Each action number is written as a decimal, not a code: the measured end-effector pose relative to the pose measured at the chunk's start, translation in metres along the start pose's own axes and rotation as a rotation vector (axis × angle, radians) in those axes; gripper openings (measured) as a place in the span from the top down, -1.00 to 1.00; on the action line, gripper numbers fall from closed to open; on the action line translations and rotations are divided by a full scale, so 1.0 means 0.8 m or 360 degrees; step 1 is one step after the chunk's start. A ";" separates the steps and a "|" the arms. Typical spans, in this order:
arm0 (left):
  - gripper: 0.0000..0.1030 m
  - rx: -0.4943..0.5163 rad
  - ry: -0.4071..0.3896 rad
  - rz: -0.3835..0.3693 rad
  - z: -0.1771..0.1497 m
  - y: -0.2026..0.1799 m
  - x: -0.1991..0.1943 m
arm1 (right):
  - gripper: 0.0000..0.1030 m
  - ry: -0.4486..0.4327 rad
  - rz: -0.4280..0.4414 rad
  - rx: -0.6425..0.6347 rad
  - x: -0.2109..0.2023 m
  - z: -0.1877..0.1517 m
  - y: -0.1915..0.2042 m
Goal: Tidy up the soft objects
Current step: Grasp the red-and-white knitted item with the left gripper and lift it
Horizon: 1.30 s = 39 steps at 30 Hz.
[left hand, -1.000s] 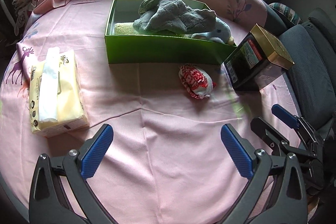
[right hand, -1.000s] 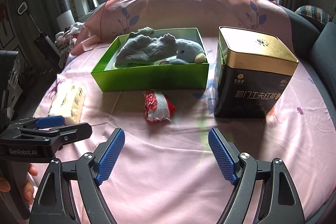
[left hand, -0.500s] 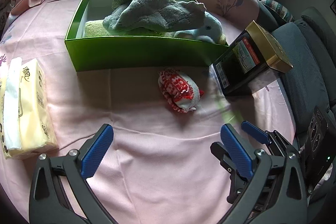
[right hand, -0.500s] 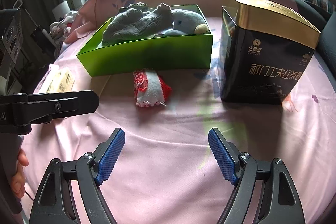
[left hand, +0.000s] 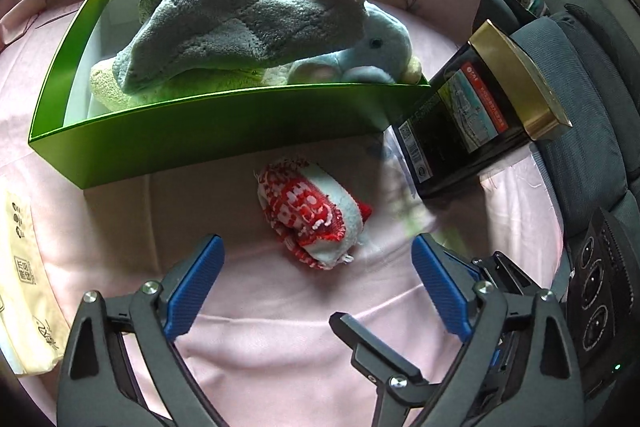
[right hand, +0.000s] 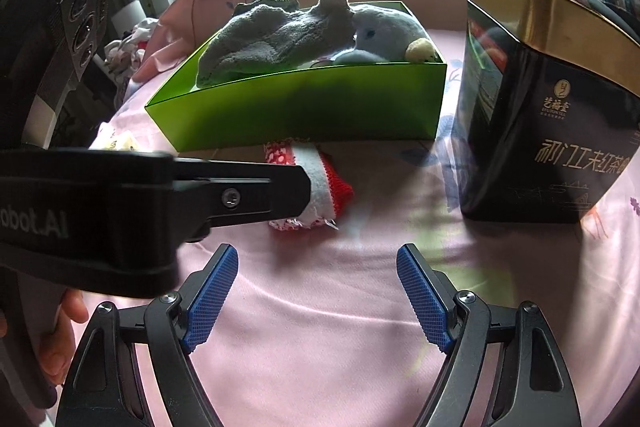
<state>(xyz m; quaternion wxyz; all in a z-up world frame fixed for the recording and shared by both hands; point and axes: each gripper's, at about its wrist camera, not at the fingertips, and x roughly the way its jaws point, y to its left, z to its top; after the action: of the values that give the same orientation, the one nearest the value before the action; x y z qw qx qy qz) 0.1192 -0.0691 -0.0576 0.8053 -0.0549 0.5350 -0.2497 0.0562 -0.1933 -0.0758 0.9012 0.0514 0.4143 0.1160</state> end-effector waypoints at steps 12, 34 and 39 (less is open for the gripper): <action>-0.04 0.0072 0.0100 -0.0034 0.013 0.005 0.036 | -0.15 0.0021 0.0075 -0.0063 0.035 0.025 0.008; 0.11 0.0337 -0.0105 0.0042 -0.004 -0.027 -0.065 | 0.32 -0.0162 0.0118 -0.0304 -0.041 0.036 0.051; 0.11 0.0422 -0.0205 0.0100 0.003 -0.035 -0.115 | 0.32 -0.0268 0.0125 -0.0437 -0.074 0.058 0.077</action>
<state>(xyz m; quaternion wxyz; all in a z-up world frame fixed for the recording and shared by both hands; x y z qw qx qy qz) 0.0837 -0.0510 0.0303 0.8455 0.0528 0.4459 -0.2889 0.0436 -0.1484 0.0096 0.9261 -0.0466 0.3151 0.2020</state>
